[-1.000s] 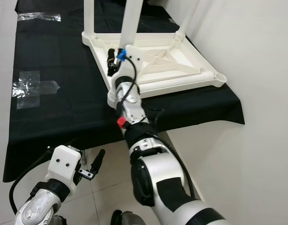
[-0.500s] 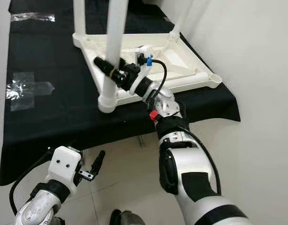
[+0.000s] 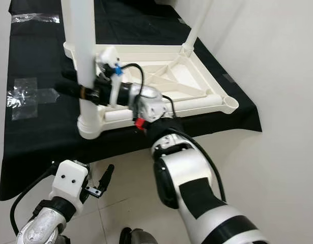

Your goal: Building children table

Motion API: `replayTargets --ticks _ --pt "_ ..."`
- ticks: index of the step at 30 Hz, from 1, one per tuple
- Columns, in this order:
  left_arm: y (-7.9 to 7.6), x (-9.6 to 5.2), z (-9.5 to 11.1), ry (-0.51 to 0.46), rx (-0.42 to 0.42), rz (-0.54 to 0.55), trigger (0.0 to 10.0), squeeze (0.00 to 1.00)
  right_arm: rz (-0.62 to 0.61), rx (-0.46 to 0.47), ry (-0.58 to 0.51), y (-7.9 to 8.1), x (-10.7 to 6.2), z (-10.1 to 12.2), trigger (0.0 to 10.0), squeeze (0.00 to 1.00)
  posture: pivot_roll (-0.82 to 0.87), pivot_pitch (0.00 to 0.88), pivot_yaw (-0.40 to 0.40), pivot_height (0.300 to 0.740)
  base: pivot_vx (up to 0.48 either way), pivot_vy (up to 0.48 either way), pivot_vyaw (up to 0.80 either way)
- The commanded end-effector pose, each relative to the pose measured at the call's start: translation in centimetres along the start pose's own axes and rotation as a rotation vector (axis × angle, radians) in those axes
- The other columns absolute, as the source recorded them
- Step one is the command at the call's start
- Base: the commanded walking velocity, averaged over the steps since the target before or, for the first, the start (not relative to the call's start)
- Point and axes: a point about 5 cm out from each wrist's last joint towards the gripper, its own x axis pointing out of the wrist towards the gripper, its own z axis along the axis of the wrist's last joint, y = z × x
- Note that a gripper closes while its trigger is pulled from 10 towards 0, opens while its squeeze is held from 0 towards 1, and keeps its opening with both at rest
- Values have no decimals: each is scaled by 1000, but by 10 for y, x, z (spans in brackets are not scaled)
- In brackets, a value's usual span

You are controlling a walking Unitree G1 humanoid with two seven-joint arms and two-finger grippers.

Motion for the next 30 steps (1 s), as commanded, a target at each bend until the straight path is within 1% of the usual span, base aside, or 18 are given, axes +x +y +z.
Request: replayTargets --ticks 1,2,3,4,6,10,11,14,18,19,20,21,22,26,27,28,29,30 --pt "-4 -2 -2 11 -9 -11 10000 0 -159 -6 -42 -12 -3 10 0 0 165 165 -251 740 0 0 0" --pt "-4 -2 -2 12 -10 -11 10000 0 -283 14 -40 -19 -5 8 0 0 158 166 -247 740 0 0 0" --pt "-4 -2 -2 12 -10 -11 10000 0 -283 14 -40 -19 -5 8 0 0 158 166 -247 740 0 0 0" --pt "-3 -1 -3 13 -12 -12 10000 0 -502 55 -34 -29 -11 2 0 0 148 164 -243 740 0 0 0" --pt "-3 -1 -3 13 -13 -13 10000 0 -581 65 -28 -32 -13 -1 0 0 148 164 -243 740 0 0 0" --pt "-2 0 -3 12 -25 -18 10000 0 -1011 99 13 -44 -31 -17 0 0 143 165 -240 740 0 0 0" --pt "-3 1 -3 12 -20 -23 10000 0 -1208 133 0 -46 -41 -23 0 0 149 162 -241 740 0 0 0" --pt "-2 1 -3 11 -10 -18 10000 0 -1333 183 -19 -42 -42 -28 0 0 153 162 -239 740 0 0 0" --pt "-2 1 -3 12 -8 -8 10000 0 -1349 211 -24 -39 -38 -29 0 0 155 162 -237 740 0 0 0" --pt "-2 1 -3 12 -7 -9 10000 0 -1315 209 -44 -35 -31 -27 4196 0 154 163 -239 740 0 0 0" --pt "-2 1 -3 12 -7 -9 10000 0 -1315 209 -44 -35 -31 -27 4196 0 154 163 -239 740 0 0 0" --pt "-2 1 -3 12 -6 -12 10000 0 -1264 203 -79 -32 -24 -23 10000 600 157 158 -243 740 0 0 0" --pt "-2 1 -3 11 -5 -15 10000 0 -1216 171 -104 -29 -18 -18 10000 1000 155 157 -240 740 0 0 0" --pt "-2 2 -3 11 -5 -17 10000 0 -1190 147 -134 -27 -16 -13 10000 1000 155 157 -242 740 0 0 0" --pt "-2 2 -3 11 -6 -18 10000 0 -1189 107 -167 -31 -21 -8 10000 894 157 157 -241 740 0 0 0" --pt "-2 2 -3 11 -6 -18 10000 0 -1189 107 -167 -31 -21 -8 10000 894 157 157 -241 740 0 0 0" --pt "-3 2 -3 11 -6 -18 10000 0 -1154 90 -205 -36 -29 -3 10000 0 157 156 -241 740 0 0 0" --pt "-3 2 -3 11 -6 -18 10000 0 -1154 90 -205 -36 -29 -3 10000 0 157 156 -241 740 0 0 0"
